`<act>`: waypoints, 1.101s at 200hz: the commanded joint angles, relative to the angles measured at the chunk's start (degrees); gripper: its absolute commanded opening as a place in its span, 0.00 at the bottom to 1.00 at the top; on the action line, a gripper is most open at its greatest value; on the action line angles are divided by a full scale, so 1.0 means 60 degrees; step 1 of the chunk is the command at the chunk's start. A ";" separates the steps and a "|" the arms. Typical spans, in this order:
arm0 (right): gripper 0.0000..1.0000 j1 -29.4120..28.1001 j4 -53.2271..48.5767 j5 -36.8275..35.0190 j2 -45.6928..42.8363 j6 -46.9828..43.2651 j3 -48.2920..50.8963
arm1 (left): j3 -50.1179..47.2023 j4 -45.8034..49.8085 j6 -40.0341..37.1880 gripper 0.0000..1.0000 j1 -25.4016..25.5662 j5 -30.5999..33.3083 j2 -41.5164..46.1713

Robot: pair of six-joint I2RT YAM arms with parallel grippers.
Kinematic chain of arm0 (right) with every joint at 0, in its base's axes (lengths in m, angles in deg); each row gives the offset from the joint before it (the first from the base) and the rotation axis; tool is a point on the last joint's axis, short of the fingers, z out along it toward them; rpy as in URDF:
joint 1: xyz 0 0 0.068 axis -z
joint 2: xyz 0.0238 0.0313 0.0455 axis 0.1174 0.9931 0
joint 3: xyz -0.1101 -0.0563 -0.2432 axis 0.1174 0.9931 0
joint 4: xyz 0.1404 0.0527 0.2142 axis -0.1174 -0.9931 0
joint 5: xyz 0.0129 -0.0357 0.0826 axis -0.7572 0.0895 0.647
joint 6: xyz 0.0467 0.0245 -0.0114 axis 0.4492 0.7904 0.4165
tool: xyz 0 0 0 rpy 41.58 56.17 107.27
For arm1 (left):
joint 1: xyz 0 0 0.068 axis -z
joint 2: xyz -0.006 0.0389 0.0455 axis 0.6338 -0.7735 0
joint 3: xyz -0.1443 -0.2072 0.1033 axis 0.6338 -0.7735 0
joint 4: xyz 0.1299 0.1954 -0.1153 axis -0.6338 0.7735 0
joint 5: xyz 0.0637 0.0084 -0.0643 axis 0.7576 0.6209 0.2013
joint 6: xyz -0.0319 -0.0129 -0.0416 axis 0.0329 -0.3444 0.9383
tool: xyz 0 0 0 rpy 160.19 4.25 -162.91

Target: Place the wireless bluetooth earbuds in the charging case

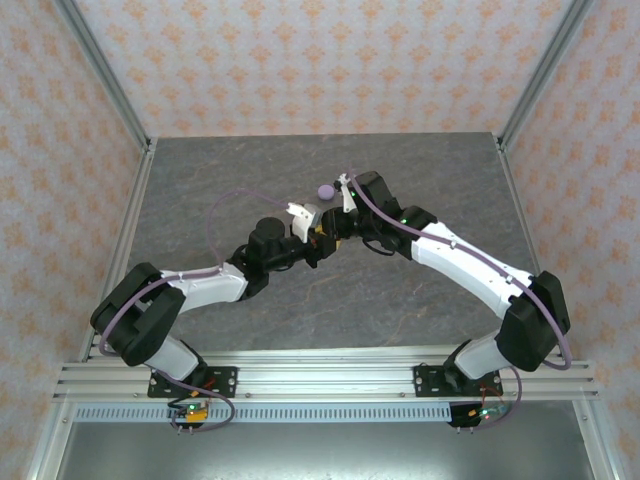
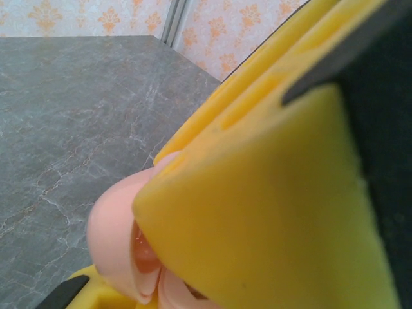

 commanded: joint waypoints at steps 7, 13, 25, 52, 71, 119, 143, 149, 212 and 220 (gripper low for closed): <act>0.25 -0.0056 -0.0391 0.0150 0.0146 -0.0024 -0.0246 | 0.0291 -0.0356 -0.0449 0.08 0.0134 0.0140 0.0401; 0.24 -0.0056 -0.0385 0.0111 0.0131 -0.0017 -0.0243 | 0.0291 -0.0290 -0.0499 0.08 0.0138 0.0183 0.0416; 0.21 -0.0056 -0.0417 0.0010 0.0061 -0.0010 -0.0245 | 0.0306 -0.0197 -0.0588 0.08 0.0157 0.0206 0.0428; 0.18 -0.0056 -0.0535 -0.0113 -0.0020 -0.0065 -0.0267 | 0.0266 -0.0139 -0.0854 0.08 0.0194 0.0177 0.0492; 0.17 -0.0081 -0.0567 -0.0264 -0.0135 -0.0117 -0.0264 | 0.0262 0.0012 -0.1197 0.08 0.0252 0.0247 0.0532; 0.17 -0.0202 -0.0469 -0.0927 -0.0652 -0.0260 -0.0074 | 0.0231 0.0217 -0.1694 0.08 0.0319 0.0309 0.0577; 0.17 -0.0230 -0.0384 -0.1103 -0.0806 -0.0319 0.0028 | 0.0247 0.0273 -0.1705 0.08 0.0326 0.0251 0.0587; 0.17 -0.0232 -0.0376 -0.1106 -0.0823 -0.0324 0.0032 | 0.0255 0.0295 -0.1701 0.08 0.0325 0.0251 0.0591; 0.17 -0.0420 -0.0610 -0.1637 -0.0830 -0.0601 -0.0027 | 0.0473 0.0843 -0.1670 0.08 0.0341 0.0324 0.0636; 0.17 -0.0439 -0.0636 -0.1663 -0.0824 -0.0652 -0.0036 | 0.0568 0.1032 -0.1659 0.09 0.0341 0.0284 0.0623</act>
